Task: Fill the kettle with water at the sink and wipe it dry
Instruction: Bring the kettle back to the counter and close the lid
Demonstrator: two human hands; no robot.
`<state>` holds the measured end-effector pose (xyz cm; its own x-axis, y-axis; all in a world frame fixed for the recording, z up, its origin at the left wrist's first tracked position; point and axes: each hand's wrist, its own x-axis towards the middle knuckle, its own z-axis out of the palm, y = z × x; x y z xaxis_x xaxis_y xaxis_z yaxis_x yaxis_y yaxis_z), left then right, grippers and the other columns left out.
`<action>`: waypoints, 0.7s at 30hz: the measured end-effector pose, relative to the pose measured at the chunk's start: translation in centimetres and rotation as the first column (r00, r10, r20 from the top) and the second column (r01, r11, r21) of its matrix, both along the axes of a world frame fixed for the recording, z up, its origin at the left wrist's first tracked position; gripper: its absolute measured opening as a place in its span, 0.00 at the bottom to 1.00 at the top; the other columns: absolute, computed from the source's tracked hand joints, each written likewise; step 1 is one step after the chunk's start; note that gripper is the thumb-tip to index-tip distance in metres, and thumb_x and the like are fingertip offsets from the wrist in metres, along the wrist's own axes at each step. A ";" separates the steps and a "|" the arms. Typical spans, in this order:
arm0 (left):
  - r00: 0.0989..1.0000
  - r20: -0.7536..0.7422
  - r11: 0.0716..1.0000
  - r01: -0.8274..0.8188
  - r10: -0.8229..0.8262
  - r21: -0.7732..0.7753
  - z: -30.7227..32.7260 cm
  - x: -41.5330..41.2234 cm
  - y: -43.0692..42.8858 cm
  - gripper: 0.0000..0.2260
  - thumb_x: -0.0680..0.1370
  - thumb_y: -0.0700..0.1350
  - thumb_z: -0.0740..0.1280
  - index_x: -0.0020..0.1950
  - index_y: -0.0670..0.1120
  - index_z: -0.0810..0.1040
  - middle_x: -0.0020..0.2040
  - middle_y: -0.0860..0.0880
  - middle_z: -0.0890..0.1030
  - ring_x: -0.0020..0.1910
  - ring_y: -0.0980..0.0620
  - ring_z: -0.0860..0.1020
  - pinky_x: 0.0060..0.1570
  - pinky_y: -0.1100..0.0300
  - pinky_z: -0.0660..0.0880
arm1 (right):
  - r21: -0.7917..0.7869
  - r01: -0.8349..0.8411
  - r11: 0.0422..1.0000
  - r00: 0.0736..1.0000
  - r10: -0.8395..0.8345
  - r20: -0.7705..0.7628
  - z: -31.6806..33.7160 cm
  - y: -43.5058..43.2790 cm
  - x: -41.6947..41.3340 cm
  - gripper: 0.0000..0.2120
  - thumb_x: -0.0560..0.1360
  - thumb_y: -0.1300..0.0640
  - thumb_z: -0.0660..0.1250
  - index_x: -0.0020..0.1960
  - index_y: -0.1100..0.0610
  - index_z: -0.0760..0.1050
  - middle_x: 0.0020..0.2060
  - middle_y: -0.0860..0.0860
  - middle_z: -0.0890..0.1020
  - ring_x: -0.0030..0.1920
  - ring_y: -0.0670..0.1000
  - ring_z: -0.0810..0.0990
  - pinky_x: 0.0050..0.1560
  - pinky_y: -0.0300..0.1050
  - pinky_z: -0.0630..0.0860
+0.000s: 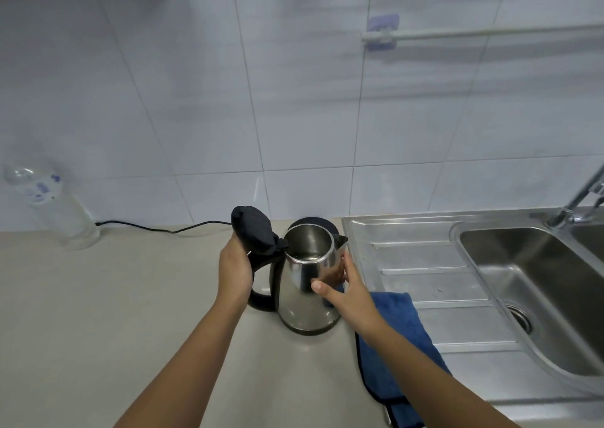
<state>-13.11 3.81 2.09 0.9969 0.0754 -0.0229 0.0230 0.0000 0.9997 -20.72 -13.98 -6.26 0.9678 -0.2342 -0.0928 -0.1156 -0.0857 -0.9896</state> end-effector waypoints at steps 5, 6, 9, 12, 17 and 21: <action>0.996 0.039 0.991 0.077 -0.082 0.110 0.6 0.9 -0.8 0.18 0.79 0.56 0.54 0.43 0.48 0.79 0.44 0.50 0.83 0.45 0.52 0.80 0.49 0.56 0.74 | -0.025 0.012 1.000 1.000 -0.012 0.016 -1.0 -0.2 0.3 0.37 0.76 0.53 0.77 0.75 0.37 0.58 0.65 0.38 0.74 0.69 0.43 0.70 0.64 0.38 0.67; 0.992 0.073 0.985 0.095 -0.107 0.144 0.7 1.0 -1.1 0.17 0.79 0.56 0.54 0.41 0.49 0.78 0.42 0.52 0.82 0.45 0.52 0.79 0.48 0.56 0.73 | -0.028 0.016 0.999 1.000 -0.016 0.018 -1.1 -0.2 0.3 0.36 0.75 0.52 0.77 0.72 0.35 0.59 0.64 0.35 0.75 0.68 0.43 0.72 0.63 0.37 0.69; 0.978 0.134 0.964 0.128 -0.162 0.232 1.7 0.9 -2.0 0.18 0.79 0.55 0.56 0.32 0.54 0.74 0.31 0.57 0.76 0.37 0.53 0.74 0.43 0.54 0.71 | -0.034 0.027 0.999 0.999 -0.026 0.021 -1.5 -0.1 0.4 0.33 0.74 0.50 0.78 0.69 0.32 0.63 0.63 0.33 0.77 0.67 0.39 0.75 0.57 0.30 0.72; 0.970 0.101 0.940 0.187 -0.223 0.285 2.0 1.3 -2.4 0.16 0.78 0.57 0.58 0.33 0.56 0.77 0.30 0.59 0.77 0.37 0.52 0.76 0.46 0.46 0.77 | -0.025 0.027 0.999 0.999 -0.026 0.031 -1.6 -0.2 0.3 0.32 0.74 0.49 0.77 0.70 0.33 0.64 0.63 0.33 0.77 0.64 0.34 0.74 0.54 0.28 0.72; 0.955 0.079 0.894 0.236 -0.286 0.381 2.2 1.9 -3.0 0.13 0.77 0.58 0.60 0.47 0.54 0.81 0.41 0.55 0.82 0.46 0.53 0.80 0.49 0.51 0.78 | -0.029 0.024 0.999 0.999 -0.024 0.026 -1.3 -0.1 0.0 0.33 0.75 0.50 0.76 0.73 0.38 0.62 0.60 0.32 0.75 0.60 0.32 0.72 0.51 0.26 0.70; 0.941 0.067 0.803 0.244 -0.331 0.544 2.1 2.1 -4.0 0.16 0.76 0.60 0.61 0.52 0.53 0.81 0.47 0.54 0.83 0.48 0.55 0.79 0.47 0.60 0.75 | -0.031 0.026 0.999 0.999 -0.026 0.022 -1.3 -0.1 0.0 0.32 0.76 0.51 0.76 0.72 0.37 0.62 0.60 0.30 0.74 0.60 0.32 0.72 0.51 0.25 0.70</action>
<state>-10.98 -0.15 4.19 0.9620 -0.2583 0.0889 -0.2125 -0.5030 0.8378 -20.72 -14.09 -7.53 0.9630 -0.2619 -0.0638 -0.0964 -0.1135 -0.9889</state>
